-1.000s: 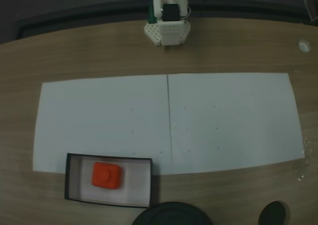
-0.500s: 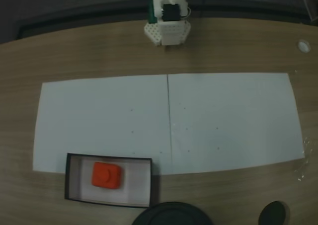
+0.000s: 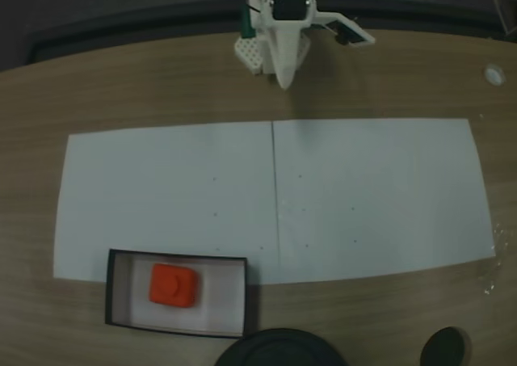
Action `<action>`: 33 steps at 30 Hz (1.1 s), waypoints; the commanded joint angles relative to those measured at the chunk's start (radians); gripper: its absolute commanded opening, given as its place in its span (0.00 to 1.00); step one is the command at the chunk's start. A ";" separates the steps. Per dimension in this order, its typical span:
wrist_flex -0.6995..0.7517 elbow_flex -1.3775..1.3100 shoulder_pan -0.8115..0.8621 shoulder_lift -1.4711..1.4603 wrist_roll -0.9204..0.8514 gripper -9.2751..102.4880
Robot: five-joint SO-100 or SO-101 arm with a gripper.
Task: Grab a orange square and put it in the box.
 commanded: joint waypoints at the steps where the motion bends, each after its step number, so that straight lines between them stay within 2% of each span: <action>1: -0.058 0.104 -0.002 0.021 -0.005 0.08; 5: -0.183 0.302 0.000 0.021 0.003 0.08; 9: -0.202 0.437 -0.002 0.021 0.003 0.08; 17: -0.123 0.416 0.003 0.020 0.067 0.08; 33: -0.121 0.414 0.011 0.020 0.100 0.08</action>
